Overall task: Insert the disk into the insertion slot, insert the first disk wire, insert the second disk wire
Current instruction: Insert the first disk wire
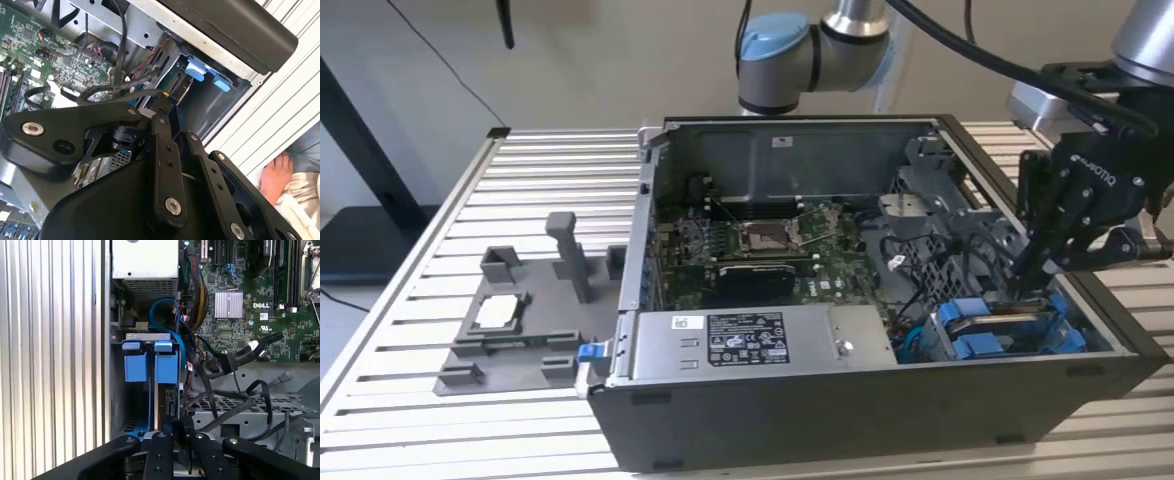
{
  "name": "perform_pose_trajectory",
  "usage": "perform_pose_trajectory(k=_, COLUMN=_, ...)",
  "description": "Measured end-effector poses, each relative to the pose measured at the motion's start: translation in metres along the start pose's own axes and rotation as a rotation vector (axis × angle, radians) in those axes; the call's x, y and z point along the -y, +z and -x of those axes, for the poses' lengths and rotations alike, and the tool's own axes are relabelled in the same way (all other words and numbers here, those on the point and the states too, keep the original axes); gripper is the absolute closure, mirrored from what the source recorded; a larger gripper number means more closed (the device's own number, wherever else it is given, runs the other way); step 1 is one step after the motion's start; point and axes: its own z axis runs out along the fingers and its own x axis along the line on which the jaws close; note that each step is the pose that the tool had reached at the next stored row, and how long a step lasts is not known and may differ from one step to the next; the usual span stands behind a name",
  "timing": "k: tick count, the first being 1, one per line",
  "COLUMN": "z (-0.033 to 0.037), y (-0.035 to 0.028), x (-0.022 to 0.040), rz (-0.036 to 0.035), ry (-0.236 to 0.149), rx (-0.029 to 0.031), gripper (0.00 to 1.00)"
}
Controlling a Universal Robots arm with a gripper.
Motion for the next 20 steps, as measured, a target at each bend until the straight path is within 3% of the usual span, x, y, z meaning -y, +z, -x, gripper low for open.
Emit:
perform_pose_trajectory(k=4, z=-0.0014, y=0.0007, x=0.0080, rz=0.0341, ry=-0.001, rx=-0.0003, gripper=0.81)
perform_pose_trajectory(k=7, z=-0.0022, y=0.0010, x=0.0121, rz=0.0531, ry=-0.002, rx=-0.0005, gripper=0.81)
perform_pose_trajectory(k=13, z=-0.0022, y=0.0014, x=0.0126, rz=0.0551, ry=-0.002, rx=-0.0004, gripper=0.81)
perform_pose_trajectory(k=16, z=-0.0030, y=0.0018, x=0.0127, rz=0.0552, ry=-0.003, rx=0.0062, gripper=0.81)
perform_pose_trajectory(k=20, z=-0.0049, y=0.0036, x=0.0155, rz=0.0636, ry=-0.003, rx=0.0089, gripper=0.81)
